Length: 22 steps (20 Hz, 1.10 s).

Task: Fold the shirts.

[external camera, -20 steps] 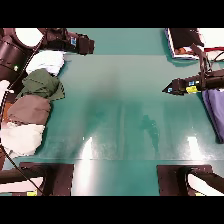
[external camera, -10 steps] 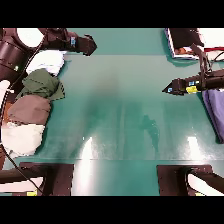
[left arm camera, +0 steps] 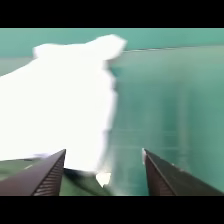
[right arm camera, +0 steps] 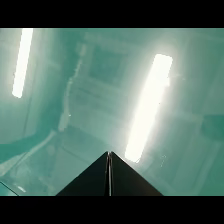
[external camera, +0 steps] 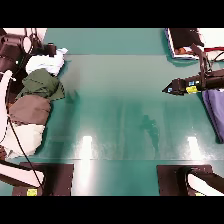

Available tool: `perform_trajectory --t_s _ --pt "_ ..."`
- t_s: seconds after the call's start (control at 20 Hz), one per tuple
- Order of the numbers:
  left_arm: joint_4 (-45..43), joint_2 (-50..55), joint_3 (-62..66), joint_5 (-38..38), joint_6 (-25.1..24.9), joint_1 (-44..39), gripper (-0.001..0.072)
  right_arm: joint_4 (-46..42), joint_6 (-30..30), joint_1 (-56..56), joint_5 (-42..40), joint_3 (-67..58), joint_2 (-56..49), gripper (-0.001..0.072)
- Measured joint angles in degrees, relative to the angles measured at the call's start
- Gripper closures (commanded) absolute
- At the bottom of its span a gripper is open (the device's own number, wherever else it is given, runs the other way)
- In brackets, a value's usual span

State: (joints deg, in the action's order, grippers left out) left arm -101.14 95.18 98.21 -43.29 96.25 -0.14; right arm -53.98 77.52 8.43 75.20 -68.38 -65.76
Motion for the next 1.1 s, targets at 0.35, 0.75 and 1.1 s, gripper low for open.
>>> perform_trajectory --t_s 0.35,0.75,1.1 --pt "-1.3 11.7 0.3 10.5 -1.2 8.4 0.0125 0.0 0.0 0.0 -1.4 0.0 0.0 0.0694" --pt "0.3 16.8 2.1 18.0 -2.2 9.7 0.0681 0.3 0.0 0.0 -3.0 0.0 0.0 0.0694" --pt "7.8 5.2 13.6 9.8 -5.0 7.3 0.0681 0.4 0.1 0.0 -7.5 -5.9 0.1 0.0694"
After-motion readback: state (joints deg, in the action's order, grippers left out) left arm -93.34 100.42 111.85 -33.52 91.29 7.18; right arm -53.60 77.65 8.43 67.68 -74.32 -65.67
